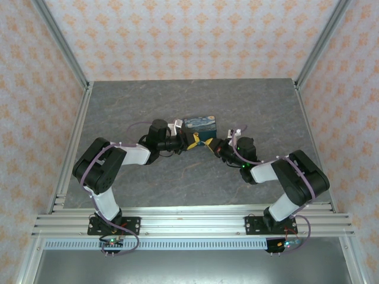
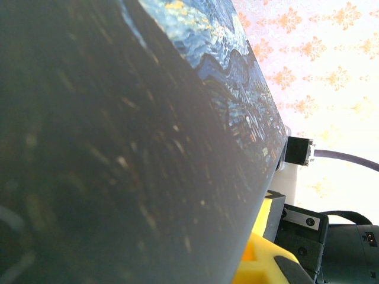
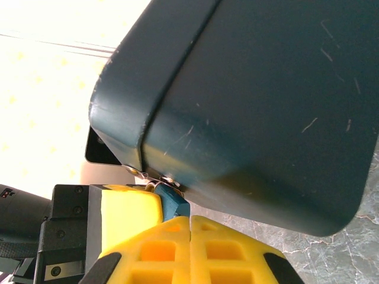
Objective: Unlock a padlock with a key
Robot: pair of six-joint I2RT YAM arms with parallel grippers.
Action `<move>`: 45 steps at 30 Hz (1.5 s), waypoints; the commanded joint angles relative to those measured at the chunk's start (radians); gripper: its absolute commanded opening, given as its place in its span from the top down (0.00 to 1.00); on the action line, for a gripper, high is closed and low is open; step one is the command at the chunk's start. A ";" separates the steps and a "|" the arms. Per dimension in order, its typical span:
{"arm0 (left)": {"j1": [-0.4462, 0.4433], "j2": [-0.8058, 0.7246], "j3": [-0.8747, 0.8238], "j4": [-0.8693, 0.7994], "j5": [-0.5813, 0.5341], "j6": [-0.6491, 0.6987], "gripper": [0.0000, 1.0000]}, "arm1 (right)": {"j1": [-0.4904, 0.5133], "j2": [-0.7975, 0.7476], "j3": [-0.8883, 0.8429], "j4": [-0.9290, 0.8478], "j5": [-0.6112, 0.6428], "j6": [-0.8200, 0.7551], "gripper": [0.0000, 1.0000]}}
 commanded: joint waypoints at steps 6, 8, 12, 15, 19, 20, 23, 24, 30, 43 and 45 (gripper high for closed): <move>-0.007 0.015 0.015 0.124 0.018 -0.084 1.00 | 0.002 0.026 -0.007 0.072 0.008 0.000 1.00; -0.008 0.021 0.011 0.144 0.019 -0.103 1.00 | 0.002 0.023 -0.010 0.074 0.010 0.002 1.00; -0.008 0.026 0.002 0.159 0.024 -0.120 1.00 | 0.004 0.003 -0.014 0.075 0.005 0.019 1.00; -0.008 0.023 -0.004 0.158 0.028 -0.126 1.00 | 0.007 -0.034 -0.030 0.052 0.015 0.030 1.00; -0.008 0.015 -0.006 0.154 0.038 -0.131 1.00 | 0.013 -0.084 -0.056 0.032 0.034 0.047 1.00; -0.008 0.015 -0.008 0.155 0.043 -0.135 1.00 | 0.015 -0.099 -0.061 0.020 0.044 0.047 1.00; -0.008 0.012 -0.014 0.163 0.048 -0.152 1.00 | 0.026 -0.145 -0.068 -0.027 0.080 0.052 1.00; -0.008 0.014 -0.018 0.174 0.048 -0.164 1.00 | 0.031 -0.161 -0.071 -0.045 0.098 0.053 1.00; -0.008 0.009 -0.022 0.189 0.044 -0.188 1.00 | 0.050 -0.232 -0.090 -0.135 0.200 0.056 1.00; -0.008 -0.007 -0.020 0.176 0.044 -0.183 1.00 | 0.078 -0.188 -0.041 -0.139 0.223 0.054 1.00; -0.008 -0.008 -0.021 0.174 0.044 -0.182 1.00 | 0.084 -0.174 -0.032 -0.134 0.223 0.056 1.00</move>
